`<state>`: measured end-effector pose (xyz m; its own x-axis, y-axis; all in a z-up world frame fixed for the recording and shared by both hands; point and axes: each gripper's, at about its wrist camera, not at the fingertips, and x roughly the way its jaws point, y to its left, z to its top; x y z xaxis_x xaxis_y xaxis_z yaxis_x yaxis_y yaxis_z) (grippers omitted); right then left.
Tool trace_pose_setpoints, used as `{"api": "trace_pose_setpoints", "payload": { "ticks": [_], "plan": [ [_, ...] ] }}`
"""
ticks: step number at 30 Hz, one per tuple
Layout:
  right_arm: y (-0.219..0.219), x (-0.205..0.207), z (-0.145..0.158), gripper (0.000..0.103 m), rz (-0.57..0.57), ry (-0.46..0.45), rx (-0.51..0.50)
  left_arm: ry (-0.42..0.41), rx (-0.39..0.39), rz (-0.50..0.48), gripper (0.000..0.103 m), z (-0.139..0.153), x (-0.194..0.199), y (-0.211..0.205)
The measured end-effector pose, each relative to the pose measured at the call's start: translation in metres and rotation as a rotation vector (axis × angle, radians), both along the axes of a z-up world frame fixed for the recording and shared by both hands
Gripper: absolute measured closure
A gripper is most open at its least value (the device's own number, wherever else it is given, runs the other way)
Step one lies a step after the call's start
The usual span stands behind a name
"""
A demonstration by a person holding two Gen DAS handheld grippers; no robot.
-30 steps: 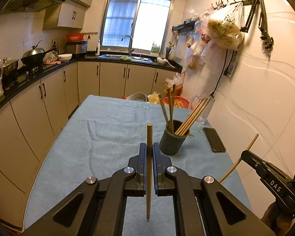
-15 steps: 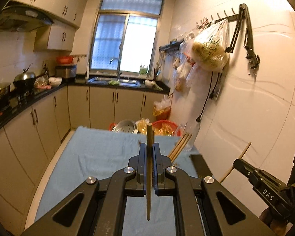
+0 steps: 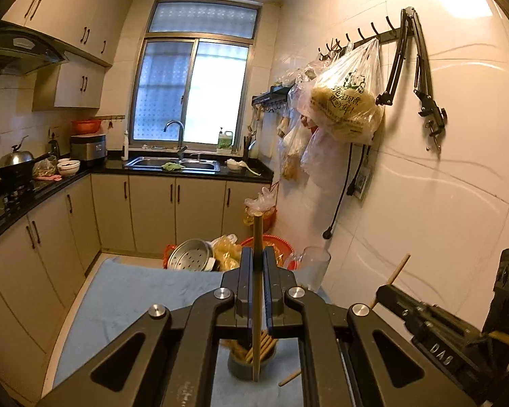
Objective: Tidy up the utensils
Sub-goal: 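Lower the left gripper's chopstick into the black cup while the right gripper inserts its own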
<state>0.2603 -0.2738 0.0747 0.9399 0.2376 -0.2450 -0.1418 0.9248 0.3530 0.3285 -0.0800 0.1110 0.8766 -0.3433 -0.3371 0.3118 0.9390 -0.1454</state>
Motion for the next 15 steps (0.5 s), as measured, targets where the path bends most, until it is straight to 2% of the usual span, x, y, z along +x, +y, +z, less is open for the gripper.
{"api": "trace_pose_setpoints", "payload": {
  "ticks": [5, 15],
  "plan": [
    [-0.005, 0.036, -0.001, 0.096, -0.016, 0.003, 0.001, -0.006, 0.007, -0.016, 0.098, -0.008, 0.025, -0.016],
    [-0.011, 0.089, -0.029, 0.096, -0.025, 0.050, 0.025, 0.063, 0.031, -0.002, 0.098, -0.049, 0.063, -0.029]
  ]
}}
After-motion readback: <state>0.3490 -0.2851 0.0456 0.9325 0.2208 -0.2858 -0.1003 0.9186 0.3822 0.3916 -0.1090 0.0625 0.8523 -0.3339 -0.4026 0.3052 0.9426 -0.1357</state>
